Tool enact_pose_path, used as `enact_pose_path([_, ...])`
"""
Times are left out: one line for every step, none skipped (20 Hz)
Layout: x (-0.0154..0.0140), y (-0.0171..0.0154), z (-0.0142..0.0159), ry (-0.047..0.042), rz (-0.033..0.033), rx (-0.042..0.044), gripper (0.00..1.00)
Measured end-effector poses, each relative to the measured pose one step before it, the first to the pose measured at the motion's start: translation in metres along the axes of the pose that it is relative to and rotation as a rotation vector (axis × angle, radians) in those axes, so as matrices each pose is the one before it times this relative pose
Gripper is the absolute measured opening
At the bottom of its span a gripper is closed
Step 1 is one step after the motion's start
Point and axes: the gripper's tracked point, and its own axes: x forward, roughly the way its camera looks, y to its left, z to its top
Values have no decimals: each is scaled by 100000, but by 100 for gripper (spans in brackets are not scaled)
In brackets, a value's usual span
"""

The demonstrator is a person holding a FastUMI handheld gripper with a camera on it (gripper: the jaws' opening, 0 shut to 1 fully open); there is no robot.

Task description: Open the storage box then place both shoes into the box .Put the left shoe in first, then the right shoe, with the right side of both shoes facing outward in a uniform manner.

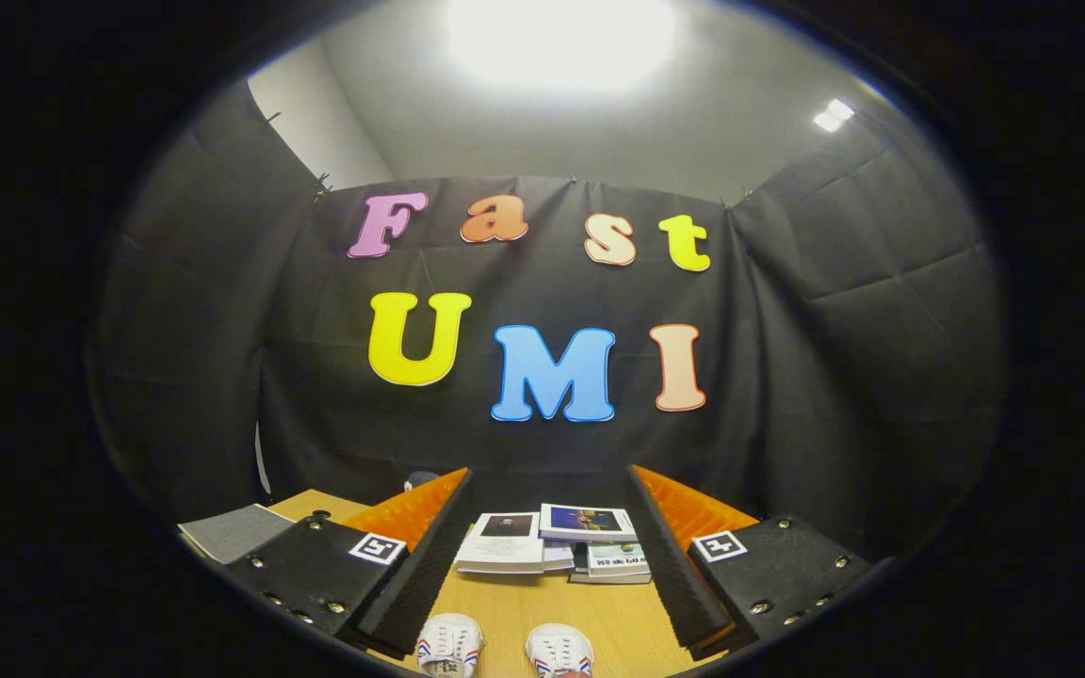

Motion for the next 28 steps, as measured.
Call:
enact_pose_path([110, 113, 32, -153, 100, 254, 95])
enact_pose_path([102, 350, 14, 118, 454, 837, 95])
enact_pose_path([74, 551, -208, 258, 1210, 1229, 95])
enact_pose_path([161, 680, 1, -14, 1697, 1778, 95])
enact_pose_path([87, 614, -159, 557, 1916, 2063, 95])
enact_pose_path([192, 558, -212, 780, 1423, 2234, 95])
enact_pose_path([117, 153, -234, 860, 228, 2201, 95])
enact_pose_path([143, 317, -397, 1170, 276, 2899, 95])
enact_pose_path([202, 551, -450, 1228, 637, 2658, 95])
enact_pose_path([114, 829, -777, 2111, 2168, 2982, 95])
enact_pose_path([127, 616, -700, 2259, 1898, 2058, 95])
enact_pose_path([89, 555, -638, 1949, 2032, 2358, 95])
enact_pose_path([82, 376, -589, 1542, 1715, 3101, 95])
enact_pose_path([35, 263, -421, 824, 1179, 2934, 96])
enact_pose_path([134, 217, -663, 1513, 1104, 3771, 95])
enact_pose_path([190, 252, -921, 2747, 1427, 4270, 95])
enact_pose_path([120, 295, -856, 2886, 1327, 3622, 95])
enact_pose_path([297, 245, -884, 3158, 1195, 3931, 95])
enact_pose_path([-9, -29, -884, 2926, 1113, 3889, 98])
enact_pose_path([219, 189, -841, 3039, 1325, 4293, 98])
enact_pose_path([142, 343, -1058, 3143, 1782, 4932, 98])
enact_pose_path([209, 100, -1075, 3302, 1184, 4313, 98])
enact_pose_path([268, 123, -1119, 3352, 1270, 4060, 98])
enact_pose_path([243, 41, -1097, 3720, 1217, 3747, 98])
enact_pose_path([207, 152, -1064, 3420, 1579, 3442, 97])
enact_pose_path([249, 36, -1136, 3814, 1527, 3737, 98])
enact_pose_path([231, -98, -829, 2567, 840, 2936, 98])
enact_pose_path([287, -138, -791, 2230, 571, 2355, 98])
